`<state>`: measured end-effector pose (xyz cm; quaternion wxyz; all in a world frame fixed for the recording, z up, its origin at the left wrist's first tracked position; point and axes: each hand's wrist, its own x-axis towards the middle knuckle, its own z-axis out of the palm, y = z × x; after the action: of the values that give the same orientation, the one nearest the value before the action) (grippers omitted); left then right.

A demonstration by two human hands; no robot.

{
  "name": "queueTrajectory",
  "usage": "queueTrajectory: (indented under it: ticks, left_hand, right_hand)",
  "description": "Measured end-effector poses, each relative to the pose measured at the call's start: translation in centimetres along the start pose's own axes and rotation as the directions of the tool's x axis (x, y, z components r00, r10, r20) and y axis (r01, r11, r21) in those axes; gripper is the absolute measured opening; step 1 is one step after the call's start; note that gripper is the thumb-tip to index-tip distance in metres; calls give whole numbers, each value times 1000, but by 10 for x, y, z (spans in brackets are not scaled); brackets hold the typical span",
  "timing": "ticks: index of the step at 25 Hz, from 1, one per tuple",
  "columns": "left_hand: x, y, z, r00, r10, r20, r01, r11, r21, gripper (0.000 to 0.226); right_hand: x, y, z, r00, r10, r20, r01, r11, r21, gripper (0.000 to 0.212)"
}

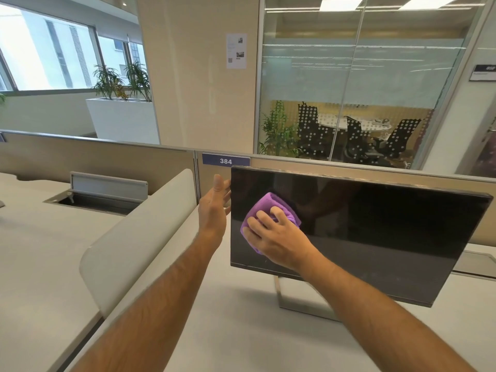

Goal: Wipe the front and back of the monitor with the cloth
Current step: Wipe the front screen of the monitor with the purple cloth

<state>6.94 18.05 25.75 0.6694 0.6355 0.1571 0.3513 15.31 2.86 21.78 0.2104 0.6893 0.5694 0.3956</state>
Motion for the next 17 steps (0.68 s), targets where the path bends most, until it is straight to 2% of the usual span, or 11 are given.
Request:
queueTrajectory:
  ticks: [4, 6, 9, 10, 13, 14, 17]
  left_hand:
    - [1, 0, 0, 1000, -5, 1, 5, 1000, -9, 87]
    - [2, -1, -1, 1000, 2, 5, -2, 1000, -6, 89]
    - [3, -3, -3, 1000, 9, 8, -9, 1000, -6, 76]
    - [3, -4, -4, 1000, 8, 13, -8, 1000, -11, 75]
    - [2, -3, -6, 999, 6, 39, -5, 1000, -15, 86]
    - [2, -3, -7, 999, 1, 48, -1, 1000, -16, 87]
    - [1, -2, -10, 998, -8, 64, 10, 1000, -26, 69]
  right_hand:
    - [-2, -24, 7, 965, -234, 117, 245, 966, -85, 58]
    - [6, -20, 5, 984, -169, 62, 175, 980, -91, 59]
    - [23, -10, -1, 1000, 22, -16, -22, 1000, 20, 59]
    - [24, -13, 0, 1000, 0, -7, 0, 1000, 13, 58]
    - [15, -36, 9, 960, -249, 132, 260, 962, -77, 59]
    - [13, -37, 10, 954, -260, 149, 277, 955, -102, 60]
    - [24, -20, 4, 995, -99, 14, 99, 994, -46, 59]
